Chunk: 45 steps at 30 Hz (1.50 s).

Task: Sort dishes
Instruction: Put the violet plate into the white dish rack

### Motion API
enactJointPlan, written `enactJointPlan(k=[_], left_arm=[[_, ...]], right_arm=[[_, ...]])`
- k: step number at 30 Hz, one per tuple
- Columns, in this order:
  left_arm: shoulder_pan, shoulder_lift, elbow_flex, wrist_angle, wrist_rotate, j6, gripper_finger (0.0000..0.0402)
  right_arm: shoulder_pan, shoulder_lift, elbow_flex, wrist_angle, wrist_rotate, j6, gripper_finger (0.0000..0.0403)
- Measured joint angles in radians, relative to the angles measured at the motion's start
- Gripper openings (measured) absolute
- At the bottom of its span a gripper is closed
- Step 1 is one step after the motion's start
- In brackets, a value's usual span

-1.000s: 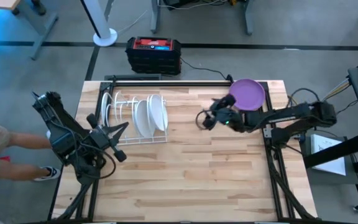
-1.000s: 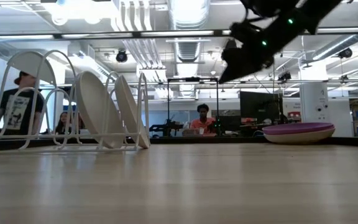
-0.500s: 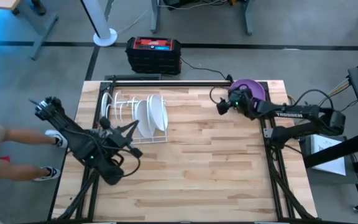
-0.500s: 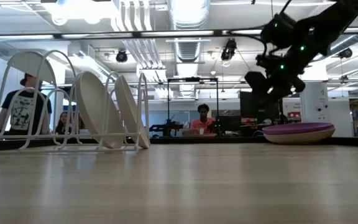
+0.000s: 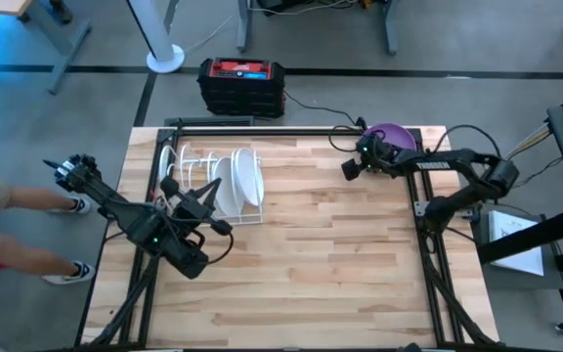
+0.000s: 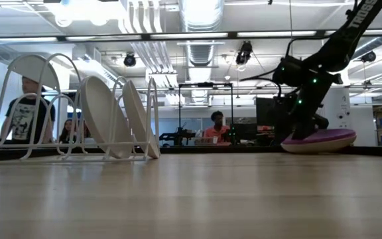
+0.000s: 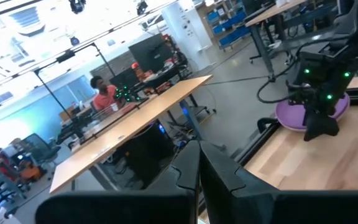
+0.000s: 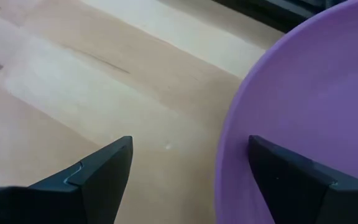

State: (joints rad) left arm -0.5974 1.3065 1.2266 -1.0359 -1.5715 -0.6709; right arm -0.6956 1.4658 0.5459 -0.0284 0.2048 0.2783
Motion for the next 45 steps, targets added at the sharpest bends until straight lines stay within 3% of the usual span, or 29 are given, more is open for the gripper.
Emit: enactJointPlan(k=[5, 13, 20, 27, 37, 41, 45], left_arm=[[0.002, 0.0, 0.0, 0.0, 0.0, -0.001, 0.0], [0.004, 0.0, 0.0, 0.0, 0.0, -0.001, 0.0], [0.004, 0.0, 0.0, -0.001, 0.0, 0.0, 0.0], [0.004, 0.0, 0.0, -0.003, 0.0, 0.0, 0.0], [0.004, 0.0, -0.006, -0.005, 0.0, 0.0, 0.0], [0.004, 0.0, -0.006, -0.009, 0.0, 0.007, 0.0], [0.004, 0.0, -0.006, -0.019, 0.0, 0.007, 0.0]], right_arm=[[0.001, 0.022, 0.0, 0.034, -0.012, -0.007, 0.0309], [0.007, -0.068, 0.0, 0.045, -0.012, -0.002, 0.0309], [0.036, -0.14, 0.0, 0.032, -0.189, 0.006, 0.0309], [0.061, -0.16, 0.0, -0.027, -0.233, 0.046, 0.0309], [0.061, -0.159, 0.001, -0.064, -0.233, 0.091, 0.0309], [0.061, -0.179, 0.033, -0.165, -0.23, 0.089, 0.0309], [0.061, -0.181, 0.065, -0.232, -0.157, 0.07, 0.0309]])
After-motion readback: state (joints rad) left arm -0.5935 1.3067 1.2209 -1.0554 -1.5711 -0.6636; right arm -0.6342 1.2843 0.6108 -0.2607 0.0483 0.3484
